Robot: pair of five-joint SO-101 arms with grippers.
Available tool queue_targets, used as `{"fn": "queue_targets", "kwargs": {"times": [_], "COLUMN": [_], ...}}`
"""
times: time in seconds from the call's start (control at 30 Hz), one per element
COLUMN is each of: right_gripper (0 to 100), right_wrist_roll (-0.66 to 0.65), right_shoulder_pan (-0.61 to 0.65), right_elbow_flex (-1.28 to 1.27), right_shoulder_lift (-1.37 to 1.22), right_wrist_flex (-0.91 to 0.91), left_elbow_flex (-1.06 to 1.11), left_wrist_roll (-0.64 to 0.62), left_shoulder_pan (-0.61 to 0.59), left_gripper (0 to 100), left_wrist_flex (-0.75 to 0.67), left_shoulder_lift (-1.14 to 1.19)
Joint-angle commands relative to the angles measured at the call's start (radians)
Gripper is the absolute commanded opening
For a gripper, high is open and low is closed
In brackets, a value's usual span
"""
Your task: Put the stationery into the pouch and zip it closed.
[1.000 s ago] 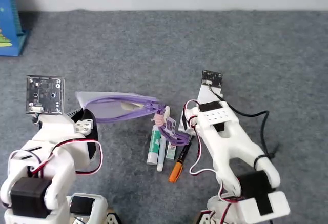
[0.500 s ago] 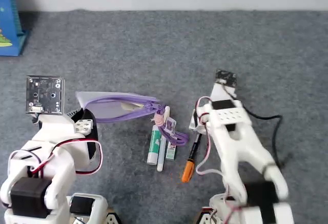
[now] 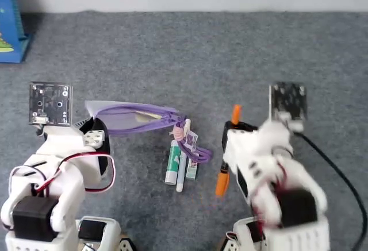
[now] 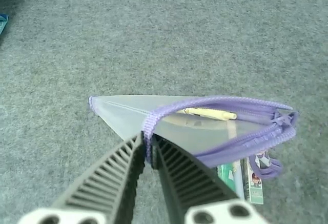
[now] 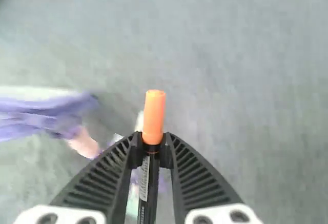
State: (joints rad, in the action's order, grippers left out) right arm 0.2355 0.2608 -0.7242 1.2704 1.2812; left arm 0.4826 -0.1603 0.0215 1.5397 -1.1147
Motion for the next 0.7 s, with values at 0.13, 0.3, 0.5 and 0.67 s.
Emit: {"fn": "queue_targets", "kwargs": {"times": [0.13, 0.3, 0.5, 0.67], "right_gripper": [0.7, 0.7, 0.7, 0.7], "right_wrist_roll": [-0.048, -0.044, -0.044, -0.048], "right_shoulder_pan": [0.085, 0.186, 0.289, 0.354], "right_elbow_flex": [0.066, 0.061, -0.084, -0.265], "right_shoulder_lift": [0.156, 0.154, 0.154, 0.154], "right_wrist_flex": [-0.180, -0.414, -0.825, -1.139], "left_elbow_flex": [-0.239, -0.206, -0.180, -0.179], "left_wrist_roll": [0.009, -0.008, -0.021, -0.021], "left_shoulder_pan": [0.005, 0.011, 0.063, 0.061], "left_gripper": [1, 1, 1, 1], "left_wrist_flex": [0.058, 0.049, 0.049, 0.051], "left_shoulder_lift": [0.224, 0.235, 0.235, 0.235]}}
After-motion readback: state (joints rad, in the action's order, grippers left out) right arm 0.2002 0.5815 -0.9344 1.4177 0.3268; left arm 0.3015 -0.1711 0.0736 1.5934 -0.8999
